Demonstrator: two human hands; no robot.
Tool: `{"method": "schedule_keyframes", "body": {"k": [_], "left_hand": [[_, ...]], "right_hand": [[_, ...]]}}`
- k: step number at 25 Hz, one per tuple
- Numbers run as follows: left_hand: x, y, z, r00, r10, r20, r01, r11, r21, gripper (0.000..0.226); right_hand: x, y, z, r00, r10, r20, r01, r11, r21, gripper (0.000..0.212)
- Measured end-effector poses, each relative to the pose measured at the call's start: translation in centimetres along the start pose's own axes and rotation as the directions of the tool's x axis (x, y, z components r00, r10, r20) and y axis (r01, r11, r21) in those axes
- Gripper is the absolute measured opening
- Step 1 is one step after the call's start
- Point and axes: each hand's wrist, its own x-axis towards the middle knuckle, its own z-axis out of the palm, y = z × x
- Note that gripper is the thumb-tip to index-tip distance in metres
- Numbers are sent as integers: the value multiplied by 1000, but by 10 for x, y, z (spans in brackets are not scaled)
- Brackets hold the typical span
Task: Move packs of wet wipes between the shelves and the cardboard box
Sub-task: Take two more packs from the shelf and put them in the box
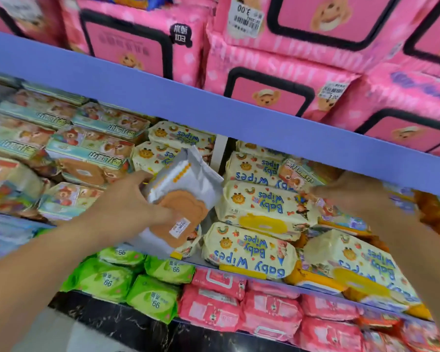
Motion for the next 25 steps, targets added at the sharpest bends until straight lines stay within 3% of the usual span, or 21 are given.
{"method": "schedule_keyframes", "body": {"k": [1, 3, 6, 9, 11, 14, 18, 23, 25], "left_hand": [[-11, -4, 7, 997, -72, 9, 73, 977, -202, 47], [-39, -13, 24, 982, -189, 3, 163, 838, -521, 47], [-84, -46, 35, 937, -348, -10, 242, 672, -700, 49], [-133, -98, 16, 876, -480, -48, 292, 607, -739, 77], [-167, -136, -15, 827, -552, -107, 291, 583, -758, 79], [-225, -207, -78, 748, -644, -160, 283, 527, -801, 67], [-301, -304, -187, 688, -697, -202, 286, 516, -808, 77], [-344, -411, -324, 665, -723, -184, 297, 483, -824, 51], [-335, -442, -374, 668, -720, -187, 349, 525, -776, 44]], "right_hand": [[-12, 1, 5, 999, -35, -34, 36, 999, 21, 42], [-49, 5, 20, 989, -124, -78, 130, 988, 77, 86], [-122, -11, 58, 978, -208, 5, 202, 955, 216, 101], [-189, -53, 99, 949, -306, 77, 280, 929, 241, 108], [-230, -94, 126, 934, -341, 103, 302, 912, 277, 104], [-297, -165, 173, 895, -410, 174, 338, 880, 335, 95], [-397, -269, 236, 847, -465, 256, 366, 861, 354, 103], [-507, -398, 312, 828, -493, 266, 399, 852, 339, 104], [-525, -446, 340, 819, -510, 264, 411, 842, 350, 98]]}}
